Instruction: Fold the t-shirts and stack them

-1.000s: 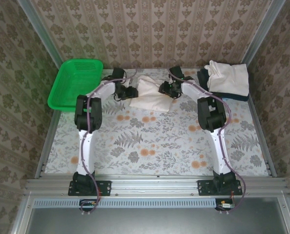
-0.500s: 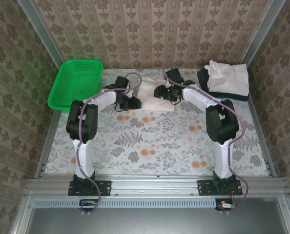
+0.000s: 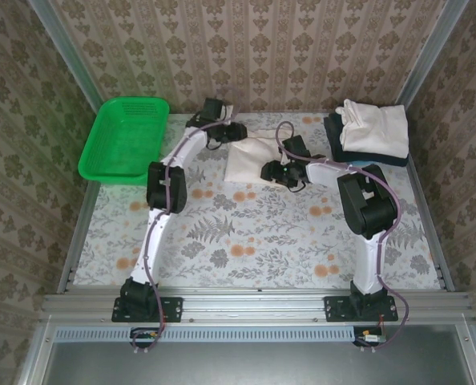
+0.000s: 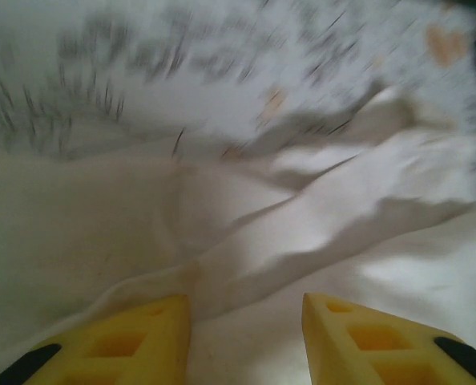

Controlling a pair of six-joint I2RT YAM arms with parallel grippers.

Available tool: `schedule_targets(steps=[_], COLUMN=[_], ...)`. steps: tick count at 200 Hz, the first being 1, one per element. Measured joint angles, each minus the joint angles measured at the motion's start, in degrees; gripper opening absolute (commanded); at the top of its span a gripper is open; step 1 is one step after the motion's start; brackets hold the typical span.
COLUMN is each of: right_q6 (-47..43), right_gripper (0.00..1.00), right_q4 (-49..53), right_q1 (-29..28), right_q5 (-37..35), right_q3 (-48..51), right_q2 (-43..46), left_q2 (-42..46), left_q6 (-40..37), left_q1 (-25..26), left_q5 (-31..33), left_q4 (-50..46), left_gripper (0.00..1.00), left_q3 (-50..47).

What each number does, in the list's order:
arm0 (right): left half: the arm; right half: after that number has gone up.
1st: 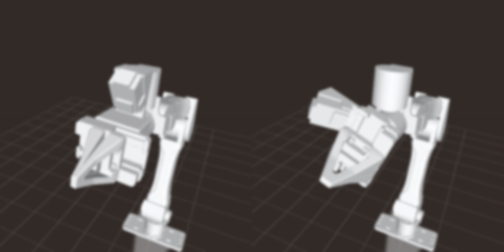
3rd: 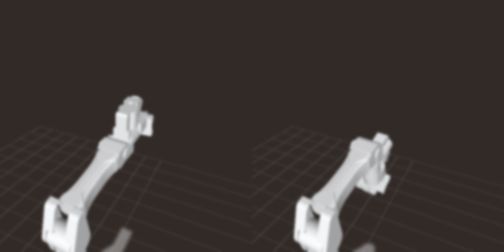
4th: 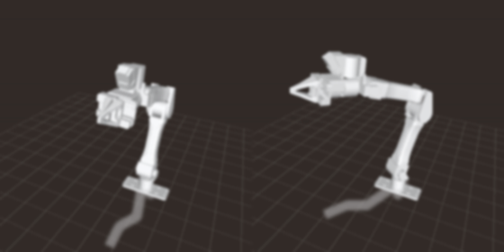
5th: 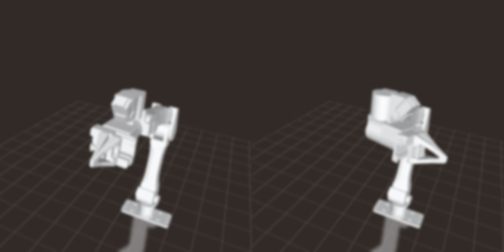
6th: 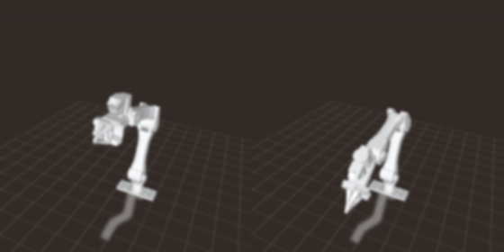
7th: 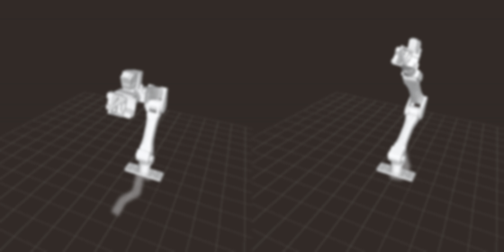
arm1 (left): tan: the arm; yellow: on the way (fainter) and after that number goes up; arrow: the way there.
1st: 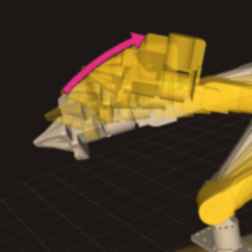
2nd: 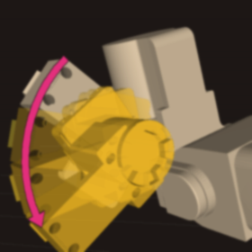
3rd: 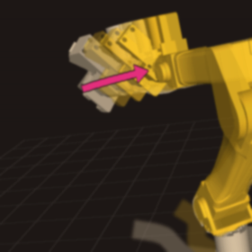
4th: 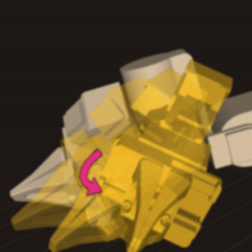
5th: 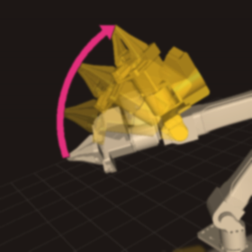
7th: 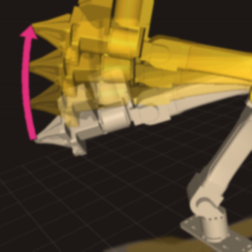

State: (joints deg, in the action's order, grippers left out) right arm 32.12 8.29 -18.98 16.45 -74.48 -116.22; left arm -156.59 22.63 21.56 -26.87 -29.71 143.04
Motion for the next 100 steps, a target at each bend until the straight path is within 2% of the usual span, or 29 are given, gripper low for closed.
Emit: schedule_targets(steps=[20,68,100], right_q6=[-1.5,-4.9,-5.5], right_gripper=[0.61,0.66,0.71], right_q4=[-1.4,3.1,8.3], right_q1=[0.3,1.3,1.5], right_q5=[1.0,3.2,-1.4], right_q3=[2.3,7.4,7.3], right_q2=[1.2,7.1,14.0], left_q2=[1.0,10.1,16.2], left_q6=[0.1,-0.9,-2.6], left_q1=[-0.7,-3.1,-5.2], left_q5=[-0.3,2.4,7.2], left_q4=[1.6,2.0,0.5], left_gripper=[0.40,0.41,0.47], left_q3=[-1.7,-16.7,-24.2])
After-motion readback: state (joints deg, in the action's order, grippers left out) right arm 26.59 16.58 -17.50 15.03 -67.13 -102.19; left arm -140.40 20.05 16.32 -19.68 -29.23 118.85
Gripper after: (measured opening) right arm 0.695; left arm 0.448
